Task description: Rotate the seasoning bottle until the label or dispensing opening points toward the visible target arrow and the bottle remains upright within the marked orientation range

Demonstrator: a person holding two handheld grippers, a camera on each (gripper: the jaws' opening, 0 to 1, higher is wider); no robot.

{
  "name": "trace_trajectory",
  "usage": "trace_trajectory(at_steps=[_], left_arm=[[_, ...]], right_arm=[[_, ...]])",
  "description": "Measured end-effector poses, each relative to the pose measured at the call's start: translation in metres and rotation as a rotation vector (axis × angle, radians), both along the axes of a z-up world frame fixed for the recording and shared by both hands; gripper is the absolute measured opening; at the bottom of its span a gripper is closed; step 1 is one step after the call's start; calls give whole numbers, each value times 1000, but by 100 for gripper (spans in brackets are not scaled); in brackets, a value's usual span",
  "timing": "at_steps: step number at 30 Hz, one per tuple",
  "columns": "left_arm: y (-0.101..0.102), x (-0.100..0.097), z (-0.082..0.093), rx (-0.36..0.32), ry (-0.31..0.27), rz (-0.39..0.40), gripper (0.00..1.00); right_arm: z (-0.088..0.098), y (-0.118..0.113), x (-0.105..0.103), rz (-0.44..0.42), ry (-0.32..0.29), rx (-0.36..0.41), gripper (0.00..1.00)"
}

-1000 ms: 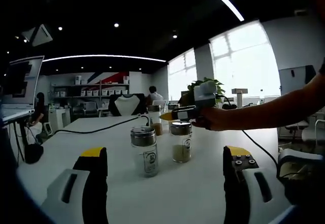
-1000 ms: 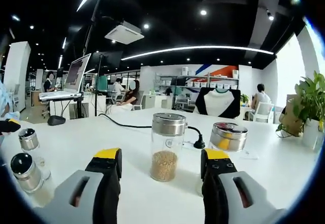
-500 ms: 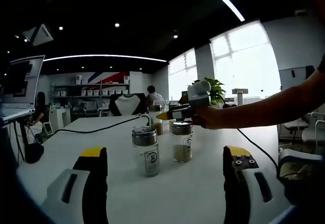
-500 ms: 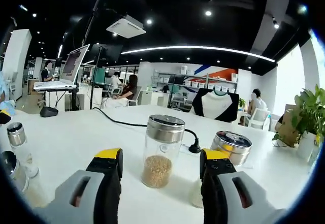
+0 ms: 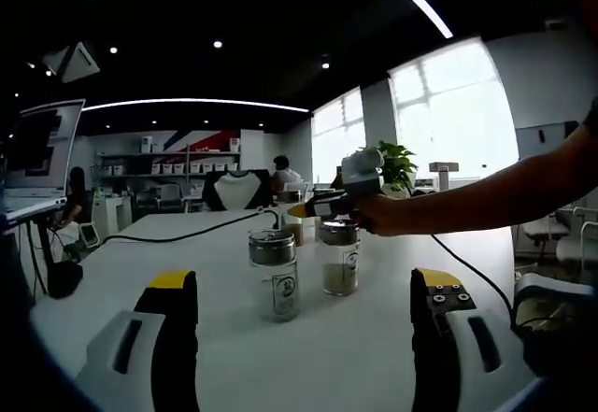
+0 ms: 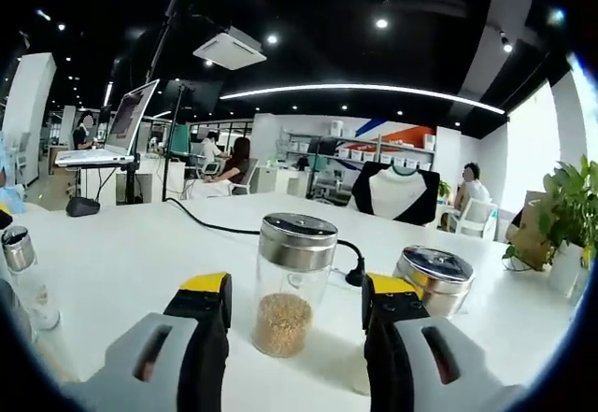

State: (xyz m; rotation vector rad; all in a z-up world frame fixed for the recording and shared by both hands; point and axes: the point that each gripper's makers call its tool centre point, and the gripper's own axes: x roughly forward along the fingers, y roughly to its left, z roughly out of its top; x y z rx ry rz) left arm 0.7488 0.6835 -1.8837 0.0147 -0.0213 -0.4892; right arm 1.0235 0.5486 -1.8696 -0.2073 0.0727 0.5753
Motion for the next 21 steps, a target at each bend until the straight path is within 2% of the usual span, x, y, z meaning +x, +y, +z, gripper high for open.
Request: trace_trajectory(at_steps=[12,17,21], left_arm=[[6,2,-3,-2,8,13,100],[8,2,-1,4,6,18,100],[6,1,1,11,0,17,100]], right_arm=[[1,16,3,13,-18,7,51],[-4,26,9,22,-28,-8,48],[-6,28,14,8,-38,-26,50]])
